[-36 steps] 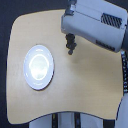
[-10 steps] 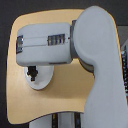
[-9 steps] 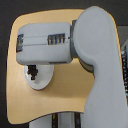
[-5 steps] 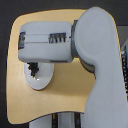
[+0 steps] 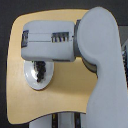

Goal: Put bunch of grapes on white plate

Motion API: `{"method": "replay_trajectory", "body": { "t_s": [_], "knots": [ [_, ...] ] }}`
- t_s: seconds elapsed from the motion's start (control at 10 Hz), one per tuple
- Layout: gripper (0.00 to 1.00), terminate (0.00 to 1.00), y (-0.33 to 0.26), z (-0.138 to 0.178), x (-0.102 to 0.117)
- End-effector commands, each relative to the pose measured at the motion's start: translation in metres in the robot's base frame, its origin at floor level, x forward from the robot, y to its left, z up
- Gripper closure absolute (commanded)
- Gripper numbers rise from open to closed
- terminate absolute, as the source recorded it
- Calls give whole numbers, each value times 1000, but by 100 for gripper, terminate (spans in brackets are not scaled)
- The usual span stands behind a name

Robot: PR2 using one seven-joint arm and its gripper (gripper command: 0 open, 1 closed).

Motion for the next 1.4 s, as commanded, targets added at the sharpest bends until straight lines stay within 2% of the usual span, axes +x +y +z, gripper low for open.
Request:
{"method": "replay_trajectory", "body": {
  "t_s": [0.0, 0.3, 0.6, 0.9, 1.3],
  "knots": [
    [0, 0, -12, 3, 3],
    [0, 0, -12, 18, 6],
    [0, 0, -13, 89, 8],
    [0, 0, -28, 139, 14],
    [0, 0, -56, 164, 21]
  ]
}}
